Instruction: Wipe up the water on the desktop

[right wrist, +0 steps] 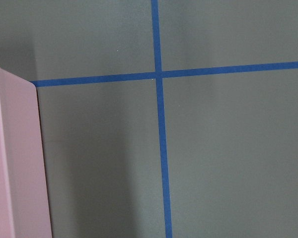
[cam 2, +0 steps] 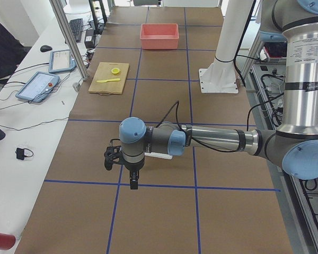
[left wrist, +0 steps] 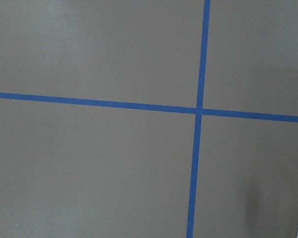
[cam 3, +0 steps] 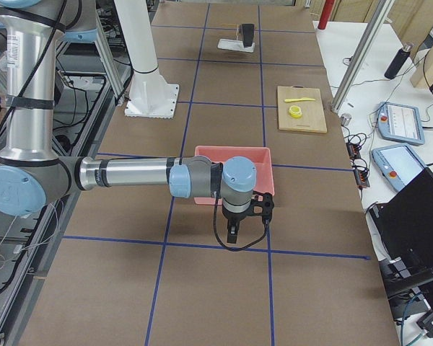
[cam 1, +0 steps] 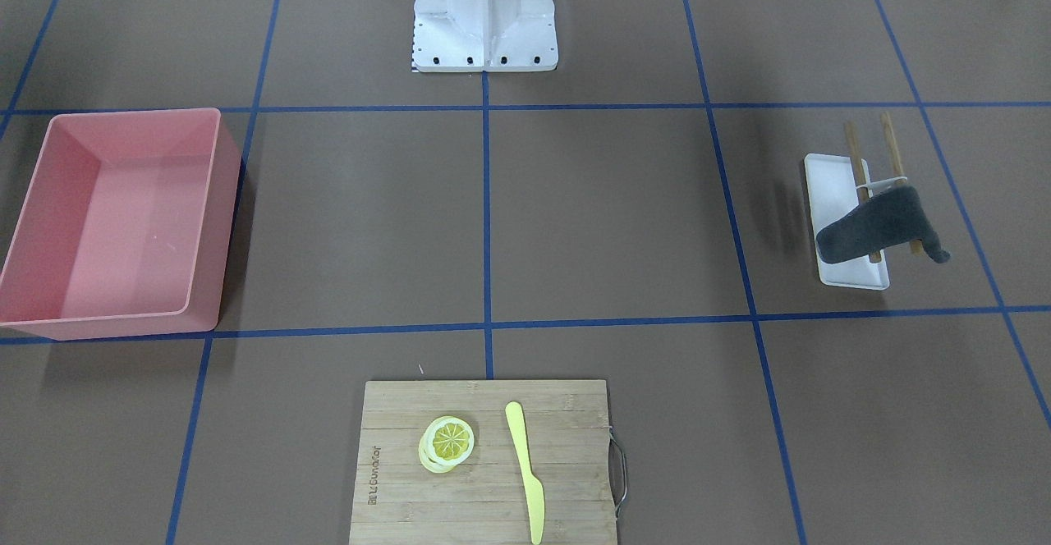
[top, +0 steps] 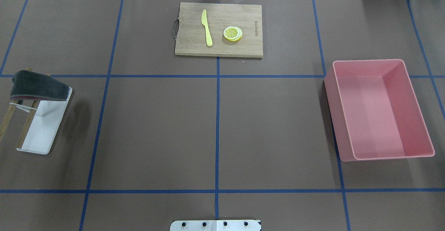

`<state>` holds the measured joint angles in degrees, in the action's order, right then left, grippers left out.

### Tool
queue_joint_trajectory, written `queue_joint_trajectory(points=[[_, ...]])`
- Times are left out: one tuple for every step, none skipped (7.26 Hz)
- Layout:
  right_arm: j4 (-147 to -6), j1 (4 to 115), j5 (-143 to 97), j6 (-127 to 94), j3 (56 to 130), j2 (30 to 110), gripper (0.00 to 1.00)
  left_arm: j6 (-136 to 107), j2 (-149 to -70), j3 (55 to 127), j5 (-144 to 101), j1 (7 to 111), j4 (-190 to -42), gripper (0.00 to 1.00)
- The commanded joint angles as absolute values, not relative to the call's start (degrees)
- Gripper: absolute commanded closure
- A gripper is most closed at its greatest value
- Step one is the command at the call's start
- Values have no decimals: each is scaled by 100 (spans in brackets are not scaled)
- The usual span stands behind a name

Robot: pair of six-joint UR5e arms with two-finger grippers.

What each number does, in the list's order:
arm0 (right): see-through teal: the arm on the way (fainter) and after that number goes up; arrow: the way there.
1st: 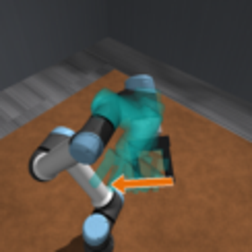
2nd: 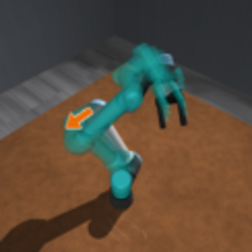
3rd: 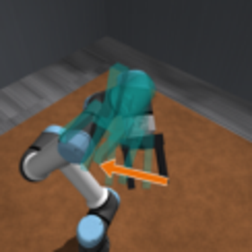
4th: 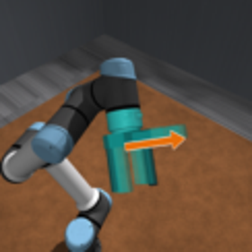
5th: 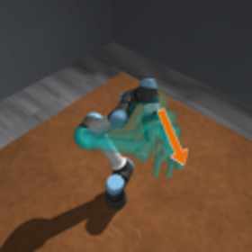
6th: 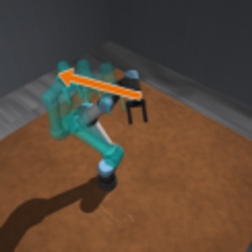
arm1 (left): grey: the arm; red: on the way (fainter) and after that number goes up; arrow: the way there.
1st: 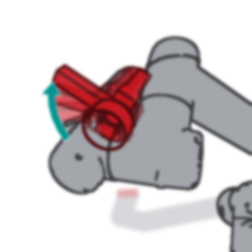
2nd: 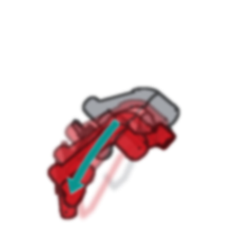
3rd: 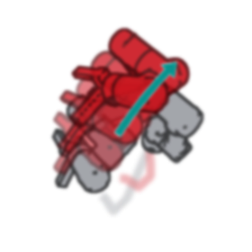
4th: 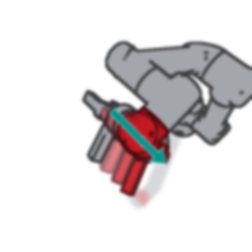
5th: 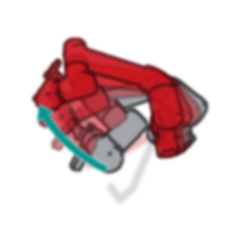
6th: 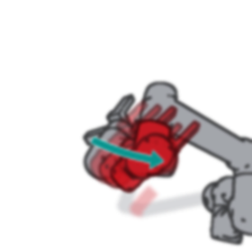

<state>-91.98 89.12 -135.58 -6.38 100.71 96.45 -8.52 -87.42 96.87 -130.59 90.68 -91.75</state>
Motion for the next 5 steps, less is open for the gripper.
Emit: queue_joint_trajectory(points=[[-9202,8912,-13562,-642,10107,9607,0,-887,-8763,9703,-13060,9062,-9184,1],[-9202,8912,-13562,-633,10107,9606,0,-888,-8763,9703,-13061,9062,-9185,1],[-9193,8912,-13562,-633,10107,9624,0,-888,-8763,9712,-13061,9062,-9185,1],[-9193,8912,-13562,-633,10107,9633,0,-870,-8763,9712,-13061,9062,-9185,1],[-9193,8912,-13562,-659,10194,9650,0,-861,-8798,9712,-13061,9053,-9245,1]])
